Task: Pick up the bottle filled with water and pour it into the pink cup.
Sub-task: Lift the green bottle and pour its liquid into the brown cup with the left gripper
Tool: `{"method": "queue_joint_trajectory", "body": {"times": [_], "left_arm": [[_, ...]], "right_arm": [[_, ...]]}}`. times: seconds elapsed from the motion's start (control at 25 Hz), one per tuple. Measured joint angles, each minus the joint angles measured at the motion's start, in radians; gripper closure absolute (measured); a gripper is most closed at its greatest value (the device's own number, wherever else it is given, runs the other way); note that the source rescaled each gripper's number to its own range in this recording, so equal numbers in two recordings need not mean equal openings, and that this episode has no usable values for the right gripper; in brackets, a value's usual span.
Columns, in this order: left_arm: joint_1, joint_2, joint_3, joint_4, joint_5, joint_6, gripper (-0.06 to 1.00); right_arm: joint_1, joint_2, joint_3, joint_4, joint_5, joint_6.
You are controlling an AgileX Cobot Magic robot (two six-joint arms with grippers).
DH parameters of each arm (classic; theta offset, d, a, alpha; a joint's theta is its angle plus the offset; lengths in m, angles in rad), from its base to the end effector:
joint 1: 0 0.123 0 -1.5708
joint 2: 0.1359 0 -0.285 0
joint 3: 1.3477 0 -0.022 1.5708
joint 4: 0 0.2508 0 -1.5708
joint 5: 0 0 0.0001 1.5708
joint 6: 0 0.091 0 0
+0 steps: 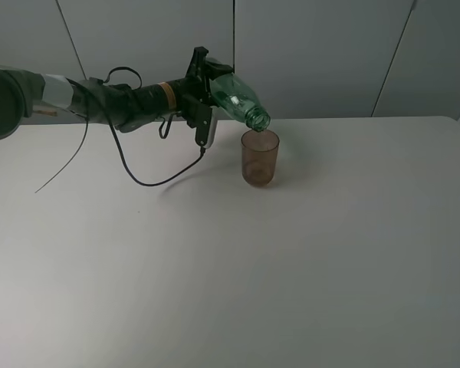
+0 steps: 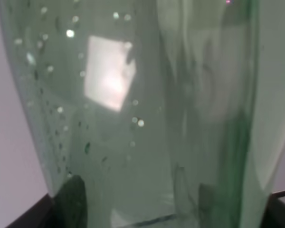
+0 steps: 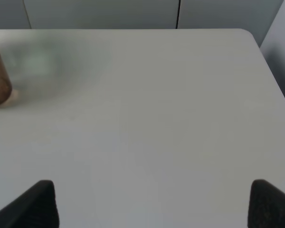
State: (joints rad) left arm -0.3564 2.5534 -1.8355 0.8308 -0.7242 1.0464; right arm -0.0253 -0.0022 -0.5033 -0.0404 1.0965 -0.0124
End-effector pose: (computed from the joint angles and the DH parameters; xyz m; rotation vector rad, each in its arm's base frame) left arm 0.5008 -0.2339 0.1100 1.6175 0.4864 0.6197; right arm -0.0072 -0.0031 0.2754 0.0163 2.0746 -0.0717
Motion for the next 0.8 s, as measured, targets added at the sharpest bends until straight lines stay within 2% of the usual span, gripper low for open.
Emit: {"method": "queue_joint_trajectory", "body": {"times": [0.8], "left_arm": [[0.006, -0.006, 0.000, 0.026, -0.008, 0.000, 0.94]], "right_arm": [[0.000, 0.000, 0.000, 0.000, 0.000, 0.000]]}}
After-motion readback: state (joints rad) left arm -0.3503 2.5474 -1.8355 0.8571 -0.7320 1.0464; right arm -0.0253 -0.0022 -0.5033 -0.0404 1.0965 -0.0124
